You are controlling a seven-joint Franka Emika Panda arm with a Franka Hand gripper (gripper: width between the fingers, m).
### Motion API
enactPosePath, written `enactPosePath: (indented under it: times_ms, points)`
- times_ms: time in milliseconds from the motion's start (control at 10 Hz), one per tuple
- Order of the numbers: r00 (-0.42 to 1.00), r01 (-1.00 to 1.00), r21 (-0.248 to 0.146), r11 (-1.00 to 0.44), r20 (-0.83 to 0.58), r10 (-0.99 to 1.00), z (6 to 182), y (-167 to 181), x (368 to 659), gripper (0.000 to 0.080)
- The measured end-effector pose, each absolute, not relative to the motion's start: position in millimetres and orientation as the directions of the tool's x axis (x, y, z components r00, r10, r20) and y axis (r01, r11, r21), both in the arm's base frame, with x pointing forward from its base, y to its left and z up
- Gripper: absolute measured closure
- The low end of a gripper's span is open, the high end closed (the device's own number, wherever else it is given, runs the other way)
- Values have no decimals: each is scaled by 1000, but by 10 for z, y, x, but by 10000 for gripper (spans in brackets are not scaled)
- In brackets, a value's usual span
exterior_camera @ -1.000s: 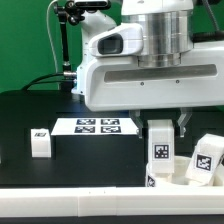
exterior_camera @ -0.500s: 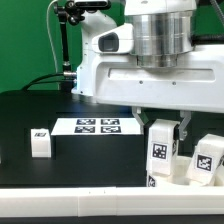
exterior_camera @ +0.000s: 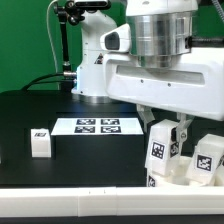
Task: Assemble stool
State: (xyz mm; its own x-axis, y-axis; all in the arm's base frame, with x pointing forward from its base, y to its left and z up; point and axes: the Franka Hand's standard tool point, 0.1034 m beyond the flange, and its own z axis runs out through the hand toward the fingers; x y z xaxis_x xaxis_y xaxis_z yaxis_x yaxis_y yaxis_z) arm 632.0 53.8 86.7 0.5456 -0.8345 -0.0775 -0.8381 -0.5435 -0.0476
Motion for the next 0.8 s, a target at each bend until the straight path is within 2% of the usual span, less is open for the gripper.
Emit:
enactPosePath:
  times_ms: [500, 800]
  points:
    - [150, -987, -70, -142, -131, -980, 857, 567, 6371, 459]
    - [-31, -998, -48, 40, -171, -985, 856, 602, 6379, 459]
